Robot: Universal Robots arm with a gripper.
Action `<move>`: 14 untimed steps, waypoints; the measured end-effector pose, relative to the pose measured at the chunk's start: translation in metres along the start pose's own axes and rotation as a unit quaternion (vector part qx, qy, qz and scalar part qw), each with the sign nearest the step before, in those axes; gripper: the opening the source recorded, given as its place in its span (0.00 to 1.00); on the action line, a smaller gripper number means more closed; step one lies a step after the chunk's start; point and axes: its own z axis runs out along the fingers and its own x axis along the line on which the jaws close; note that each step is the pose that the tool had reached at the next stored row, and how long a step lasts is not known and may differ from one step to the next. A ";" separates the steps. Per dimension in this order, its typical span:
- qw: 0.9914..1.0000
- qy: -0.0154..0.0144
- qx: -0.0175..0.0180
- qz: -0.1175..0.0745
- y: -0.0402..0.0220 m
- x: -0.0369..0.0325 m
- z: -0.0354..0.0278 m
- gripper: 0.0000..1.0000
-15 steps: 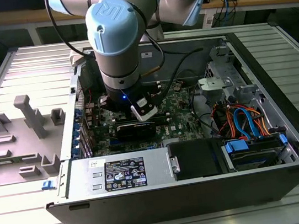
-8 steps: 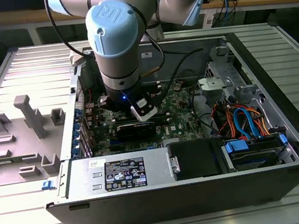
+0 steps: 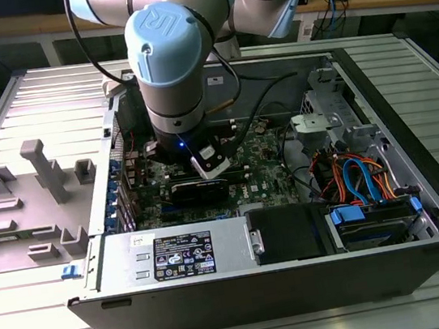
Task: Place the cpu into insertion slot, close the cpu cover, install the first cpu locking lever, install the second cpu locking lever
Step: 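Install the second cpu locking lever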
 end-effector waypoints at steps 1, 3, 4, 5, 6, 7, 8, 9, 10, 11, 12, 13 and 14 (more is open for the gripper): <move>1.000 0.000 0.000 0.000 0.0000 0.0000 0.0000 0.11; 1.000 0.000 0.000 0.000 0.0002 0.0000 -0.0005 0.11; 1.000 0.000 0.000 0.000 0.0003 0.0000 -0.0010 0.11; 1.000 0.000 0.000 0.000 0.0004 0.0001 -0.0016 0.11; 1.000 0.000 0.000 0.000 0.0005 0.0000 -0.0020 0.11; 1.000 0.000 0.000 0.000 0.0007 0.0000 -0.0024 0.11; 1.000 0.000 0.000 0.000 0.0008 0.0000 -0.0028 0.11; 1.000 0.000 0.000 0.000 0.0011 0.0000 -0.0041 0.11; 1.000 0.000 0.000 0.000 0.0013 0.0000 -0.0048 0.11; 1.000 0.000 0.000 0.000 0.0015 0.0000 -0.0055 0.11; 1.000 0.000 0.000 0.000 0.0018 0.0000 -0.0063 0.11; 1.000 0.000 0.000 0.000 0.0018 -0.0001 -0.0063 0.11; 1.000 0.000 0.000 0.000 0.0019 0.0000 -0.0067 0.11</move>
